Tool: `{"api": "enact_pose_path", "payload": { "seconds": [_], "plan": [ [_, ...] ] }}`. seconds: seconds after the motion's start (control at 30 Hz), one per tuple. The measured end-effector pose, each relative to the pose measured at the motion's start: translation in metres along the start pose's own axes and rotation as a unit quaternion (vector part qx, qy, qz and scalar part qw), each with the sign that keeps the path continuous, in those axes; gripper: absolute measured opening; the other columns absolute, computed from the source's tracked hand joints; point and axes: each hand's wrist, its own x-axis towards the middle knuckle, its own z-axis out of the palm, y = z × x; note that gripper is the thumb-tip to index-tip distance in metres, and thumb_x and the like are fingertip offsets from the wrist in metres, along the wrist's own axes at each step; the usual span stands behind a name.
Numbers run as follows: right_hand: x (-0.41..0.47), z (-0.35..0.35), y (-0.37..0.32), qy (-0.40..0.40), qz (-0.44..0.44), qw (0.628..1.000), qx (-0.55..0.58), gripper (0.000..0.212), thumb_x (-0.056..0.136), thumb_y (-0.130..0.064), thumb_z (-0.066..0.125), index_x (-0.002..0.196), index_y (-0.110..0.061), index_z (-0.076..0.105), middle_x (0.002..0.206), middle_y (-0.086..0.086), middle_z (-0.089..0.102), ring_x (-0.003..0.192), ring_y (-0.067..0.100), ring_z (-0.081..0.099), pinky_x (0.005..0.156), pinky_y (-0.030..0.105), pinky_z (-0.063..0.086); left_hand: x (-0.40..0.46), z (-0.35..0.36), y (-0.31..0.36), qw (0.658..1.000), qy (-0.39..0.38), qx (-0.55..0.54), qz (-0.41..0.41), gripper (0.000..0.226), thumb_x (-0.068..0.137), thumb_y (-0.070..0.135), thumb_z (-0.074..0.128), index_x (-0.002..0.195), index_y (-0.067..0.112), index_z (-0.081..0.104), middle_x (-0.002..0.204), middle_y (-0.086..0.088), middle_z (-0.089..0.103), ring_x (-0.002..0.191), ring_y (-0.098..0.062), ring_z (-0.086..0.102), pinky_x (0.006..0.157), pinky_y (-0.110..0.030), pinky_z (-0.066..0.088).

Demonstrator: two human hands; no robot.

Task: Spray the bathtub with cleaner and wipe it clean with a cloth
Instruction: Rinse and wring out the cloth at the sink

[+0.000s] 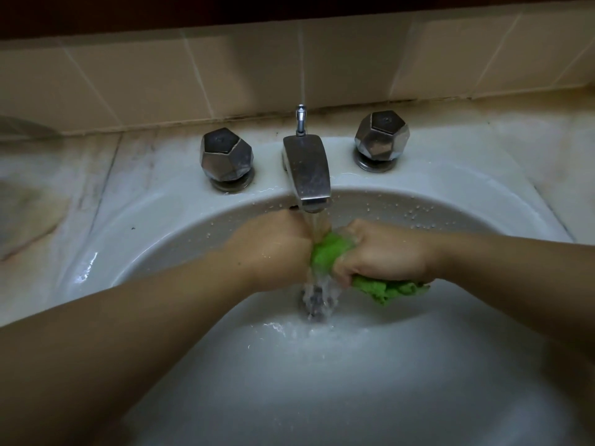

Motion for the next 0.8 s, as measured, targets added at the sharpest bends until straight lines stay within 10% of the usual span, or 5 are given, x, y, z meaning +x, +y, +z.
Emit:
{"api": "enact_pose_path", "payload": {
  "seconds": [0.27, 0.43, 0.53, 0.63, 0.8],
  "plan": [
    [0.004, -0.003, 0.017, -0.111, 0.062, 0.961, 0.245, 0.003, 0.065, -0.008, 0.064, 0.067, -0.008, 0.066, 0.06, 0.01, 0.057, 0.043, 0.018, 0.053, 0.041, 0.019, 0.043, 0.015, 0.022, -0.013, 0.952, 0.228, 0.142, 0.148, 0.024, 0.083, 0.042, 0.068, 0.089, 0.02, 0.06, 0.069, -0.003, 0.062, 0.054, -0.03, 0.059, 0.045, -0.029, 0.041],
    [0.002, -0.015, 0.011, 0.045, -0.03, 0.99, -0.127, 0.019, 0.079, -0.03, 0.08, 0.089, -0.022, 0.066, 0.073, -0.003, 0.071, 0.064, 0.013, 0.068, 0.06, 0.031, 0.055, 0.005, 0.011, -0.007, 0.986, 0.037, -0.161, 0.008, 0.045, 0.07, 0.043, 0.089, 0.103, 0.027, 0.063, 0.079, 0.013, 0.063, 0.077, -0.012, 0.063, 0.071, -0.029, 0.051],
    [-0.011, -0.018, 0.01, 0.1, -0.098, 0.954, -0.265, 0.028, 0.08, -0.047, 0.075, 0.098, -0.031, 0.06, 0.08, -0.01, 0.066, 0.072, 0.004, 0.062, 0.065, 0.03, 0.05, -0.005, -0.003, -0.005, 0.892, -0.1, -0.435, -0.075, 0.032, 0.072, 0.02, 0.09, 0.095, 0.028, 0.07, 0.09, 0.015, 0.075, 0.084, -0.001, 0.07, 0.075, -0.022, 0.057],
    [-0.019, -0.011, 0.01, 0.109, -0.174, 0.903, -0.377, 0.026, 0.081, -0.046, 0.065, 0.095, -0.035, 0.046, 0.088, -0.012, 0.055, 0.078, 0.012, 0.057, 0.065, 0.031, 0.038, -0.004, 0.003, -0.014, 0.729, -0.167, -0.626, -0.219, 0.037, 0.082, 0.034, 0.073, 0.114, 0.015, 0.073, 0.117, -0.015, 0.074, 0.105, -0.03, 0.072, 0.093, -0.047, 0.059],
    [-0.02, 0.0, 0.002, 0.143, -0.147, 0.83, -0.519, 0.039, 0.095, -0.039, 0.056, 0.117, -0.029, 0.025, 0.076, -0.011, 0.04, 0.071, 0.023, 0.048, 0.06, 0.034, 0.035, -0.004, 0.014, -0.012, 0.642, -0.341, -0.667, -0.164, 0.076, 0.085, 0.071, 0.055, 0.127, 0.008, 0.064, 0.113, -0.025, 0.069, 0.096, -0.033, 0.065, 0.071, -0.034, 0.061]
  ]
}}
